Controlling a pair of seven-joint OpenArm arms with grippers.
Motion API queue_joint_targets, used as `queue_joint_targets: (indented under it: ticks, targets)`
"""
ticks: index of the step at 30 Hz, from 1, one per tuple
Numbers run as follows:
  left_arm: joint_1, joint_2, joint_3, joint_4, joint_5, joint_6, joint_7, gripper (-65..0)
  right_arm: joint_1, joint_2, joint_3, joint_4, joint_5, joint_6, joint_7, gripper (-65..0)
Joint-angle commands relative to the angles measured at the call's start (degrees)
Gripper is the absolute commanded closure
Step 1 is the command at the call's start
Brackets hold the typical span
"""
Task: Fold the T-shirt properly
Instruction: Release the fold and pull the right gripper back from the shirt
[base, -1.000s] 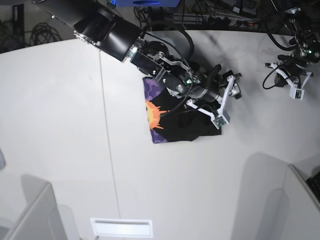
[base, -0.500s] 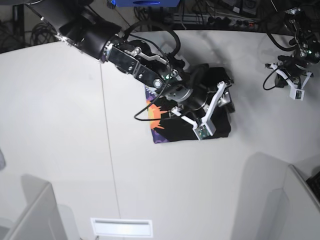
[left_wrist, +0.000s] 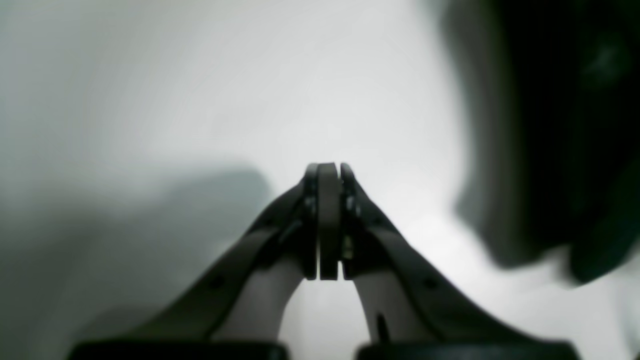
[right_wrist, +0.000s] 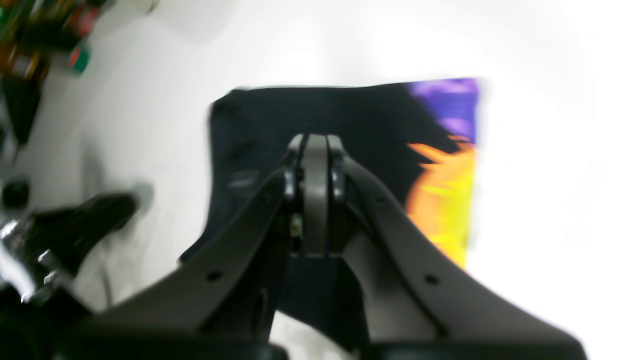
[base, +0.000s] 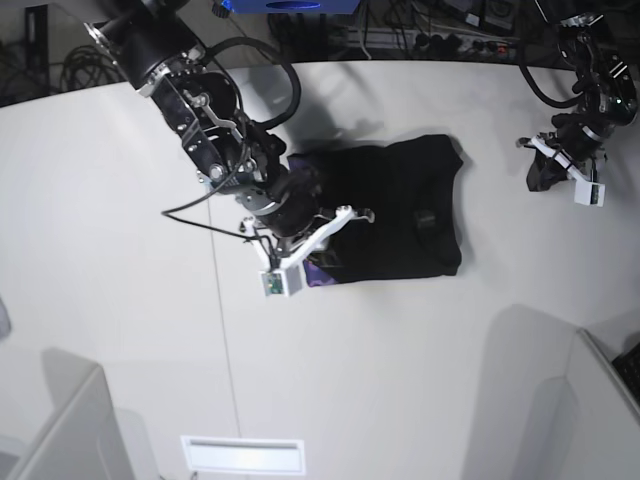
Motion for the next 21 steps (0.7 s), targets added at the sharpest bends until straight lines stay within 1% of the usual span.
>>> queue_joint_targets:
  ticks: [1,3,5,8,9,14,16,17,18,20,21]
  targets:
    - [-0.4,-0.9,-0.5,1.1,-3.6,-0.5,0.0,0.0,-0.4,-0.4,2.2,1.5,0.0,0.4,1.1,0.0]
    - [-0.7,-0.9,-0.5,1.2,-8.5,-0.5,1.0,0.0,-2.7,-0.6,5.1,1.9,0.0,0.4,1.1,0.0]
    - [-1.7,-0.9,-0.4,1.2,-11.4,-0.5,1.8,0.0,-4.0,-0.6,7.1,2.3,0.0,0.4,1.1,0.0]
    - [-2.8,-0.9,2.9,1.5,-11.8,-0.5,2.7,0.0,-5.4,-0.4,9.4,2.3,0.0,0.4,1.1,0.0]
    - [-3.4,-0.9,4.1,1.8,-11.7,-0.5,2.7,-5.6,-6.1,-0.4,10.7,2.4,0.0,0.4,1.1,0.0]
    - [-4.2,-0.6,8.2,2.1,-12.1,-0.5,2.7,-41.3,-8.5,-0.4,14.4,2.4,0.0,0.4,1.1,0.0]
    - [-5.2,0.9,8.5,2.1,-12.1,-0.5,2.8,-52.8,-9.2,-0.4,15.2,2.4,0.0,0.6,1.1,0.0]
    - [-5.5,1.6,8.5,1.9,-12.1,-0.5,2.8,-57.1,-9.5,-0.4,15.5,2.4,0.0,1.2,1.0,0.0]
    - [-5.8,2.1,8.6,1.8,-12.1,-0.5,2.8,-60.1,-9.8,-0.3,15.9,2.4,0.0,2.2,1.0,0.0]
    - [-6.4,3.4,8.6,1.7,-12.0,-0.5,2.8,-63.2,-10.8,-0.3,17.1,2.4,0.0,5.9,0.9,0.0]
    - [-7.0,3.9,8.9,1.7,-11.7,-0.5,2.8,-63.2,-11.2,-0.3,17.8,2.4,0.0,7.6,0.9,0.0]
